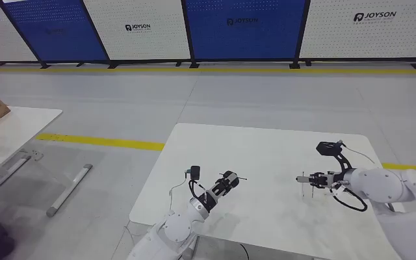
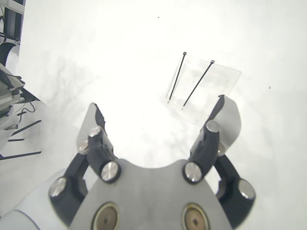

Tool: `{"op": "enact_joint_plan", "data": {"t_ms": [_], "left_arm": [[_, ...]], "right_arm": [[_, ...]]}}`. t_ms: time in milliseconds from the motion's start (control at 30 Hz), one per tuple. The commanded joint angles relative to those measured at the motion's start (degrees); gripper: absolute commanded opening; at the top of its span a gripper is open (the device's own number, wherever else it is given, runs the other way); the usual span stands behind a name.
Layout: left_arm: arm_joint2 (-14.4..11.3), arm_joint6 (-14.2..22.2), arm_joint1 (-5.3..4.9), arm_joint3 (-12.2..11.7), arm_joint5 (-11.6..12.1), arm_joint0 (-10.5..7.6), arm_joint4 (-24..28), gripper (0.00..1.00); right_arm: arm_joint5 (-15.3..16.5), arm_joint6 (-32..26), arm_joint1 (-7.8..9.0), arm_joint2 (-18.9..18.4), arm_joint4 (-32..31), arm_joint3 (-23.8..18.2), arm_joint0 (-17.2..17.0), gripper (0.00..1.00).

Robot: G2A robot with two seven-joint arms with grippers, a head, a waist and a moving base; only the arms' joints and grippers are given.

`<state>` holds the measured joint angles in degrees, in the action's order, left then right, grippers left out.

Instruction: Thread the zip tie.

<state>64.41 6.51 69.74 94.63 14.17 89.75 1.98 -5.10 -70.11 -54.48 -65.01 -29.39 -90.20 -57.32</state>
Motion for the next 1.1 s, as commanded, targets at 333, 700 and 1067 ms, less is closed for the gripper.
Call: {"op": "enact_joint_plan", "data": {"t_ms": [333,700,1067], "left_arm": [[0.00,0.00,0.00,0.00,0.00,0.00,0.00,0.00],[0.00,0.00,0.00,0.00,0.00,0.00,0.00,0.00],[0.00,0.00,0.00,0.00,0.00,0.00,0.00,0.00]], "right_arm": [[-10.41,1.34,-0.24,-1.82,2.99,-0.85,0.38,1.00],[-14.39,-5.55,-0.55,1.01,-0.38,1.79,3.94,1.00],[-14.39,2.50,-3.57,1.28,-6.97,7.40,4.57,1.00]]}}
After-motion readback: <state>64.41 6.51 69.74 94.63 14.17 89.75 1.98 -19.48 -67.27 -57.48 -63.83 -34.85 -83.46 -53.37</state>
